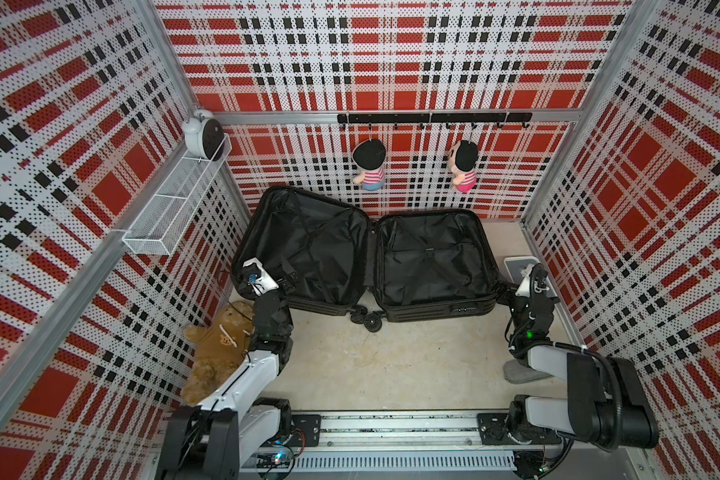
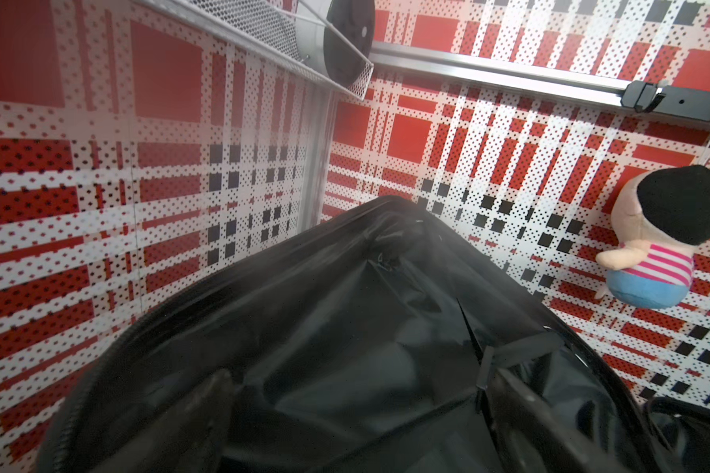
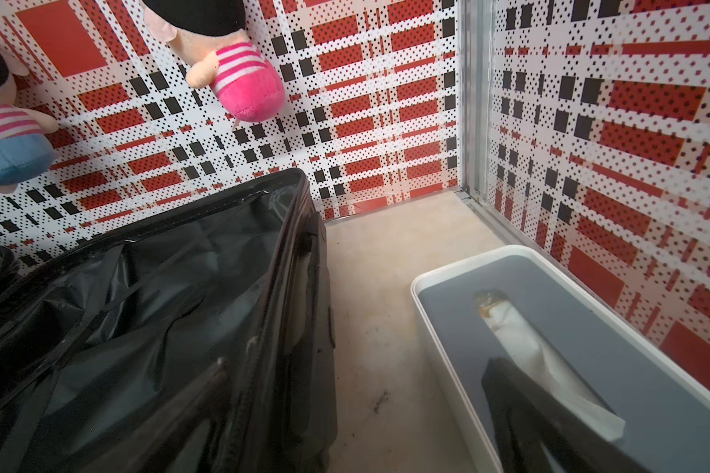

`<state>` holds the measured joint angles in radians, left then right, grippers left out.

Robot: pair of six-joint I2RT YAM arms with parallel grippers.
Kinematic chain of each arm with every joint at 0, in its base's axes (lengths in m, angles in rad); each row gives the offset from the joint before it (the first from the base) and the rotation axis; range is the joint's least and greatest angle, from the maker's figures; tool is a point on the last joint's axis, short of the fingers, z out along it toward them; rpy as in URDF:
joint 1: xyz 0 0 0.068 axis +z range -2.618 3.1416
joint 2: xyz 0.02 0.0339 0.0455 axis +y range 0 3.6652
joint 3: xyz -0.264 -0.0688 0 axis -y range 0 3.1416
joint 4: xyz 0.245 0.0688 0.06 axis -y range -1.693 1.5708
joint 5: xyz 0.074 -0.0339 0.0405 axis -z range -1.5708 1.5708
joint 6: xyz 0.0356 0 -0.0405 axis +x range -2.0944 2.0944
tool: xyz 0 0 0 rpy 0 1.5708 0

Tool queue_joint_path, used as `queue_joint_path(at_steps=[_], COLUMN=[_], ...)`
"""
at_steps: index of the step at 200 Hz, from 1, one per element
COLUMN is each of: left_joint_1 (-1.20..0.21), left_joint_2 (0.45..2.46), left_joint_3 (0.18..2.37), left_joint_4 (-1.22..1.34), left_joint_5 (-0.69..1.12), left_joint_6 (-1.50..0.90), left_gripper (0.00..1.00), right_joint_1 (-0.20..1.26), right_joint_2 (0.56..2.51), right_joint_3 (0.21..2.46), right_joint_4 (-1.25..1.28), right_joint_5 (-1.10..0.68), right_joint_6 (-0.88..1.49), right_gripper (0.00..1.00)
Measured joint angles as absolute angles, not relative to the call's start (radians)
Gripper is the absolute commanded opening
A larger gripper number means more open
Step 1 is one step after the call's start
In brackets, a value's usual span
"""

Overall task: Open the suitcase zippers
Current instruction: Reset both arms

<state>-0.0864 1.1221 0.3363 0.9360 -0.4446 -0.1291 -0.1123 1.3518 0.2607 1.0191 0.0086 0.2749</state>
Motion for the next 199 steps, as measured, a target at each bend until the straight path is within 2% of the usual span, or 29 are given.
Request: queue_joint_path(at_steps=[19, 55, 111, 142, 168, 199], left_joint_1=[-0.086, -0.084, -0.073, -0.068, -0.088, -0.105], left_joint_2=[1.219, 1.31, 1.436, 1.44, 1.385, 1.38], left_joint_3=[0.297, 0.307, 0.405, 0.461, 0.407, 0.301], left_joint_4=[1.132, 1.252, 1.192, 1.089, 1.066, 1.165], left_joint_5=[-0.426, -0.395, -0.347, -0.367, -0.382, -0.389], left_joint_6=[-0.081, -0.016, 0.004, 0.001, -0.008, -0.031], left_gripper=[0.98, 0.98, 0.98, 0.98, 0.98, 0.98], right_joint_1=[-0.091, -0.021, -0.007, -0.002, -0.002, -0.002], right_joint_2=[1.417, 1.543, 1.555, 1.555, 1.556, 1.556], right_joint_3=[0.246, 0.224, 0.26, 0.279, 0.279, 0.28], right_joint_4=[1.121, 1.272, 1.201, 1.177, 1.168, 1.172], right_joint_5=[0.02, 0.042, 0.027, 0.011, 0.011, 0.011], right_joint_6=[0.249, 0.179, 0.117, 0.101, 0.096, 0.096], right_gripper=[1.0, 1.0, 1.0, 1.0, 1.0, 1.0])
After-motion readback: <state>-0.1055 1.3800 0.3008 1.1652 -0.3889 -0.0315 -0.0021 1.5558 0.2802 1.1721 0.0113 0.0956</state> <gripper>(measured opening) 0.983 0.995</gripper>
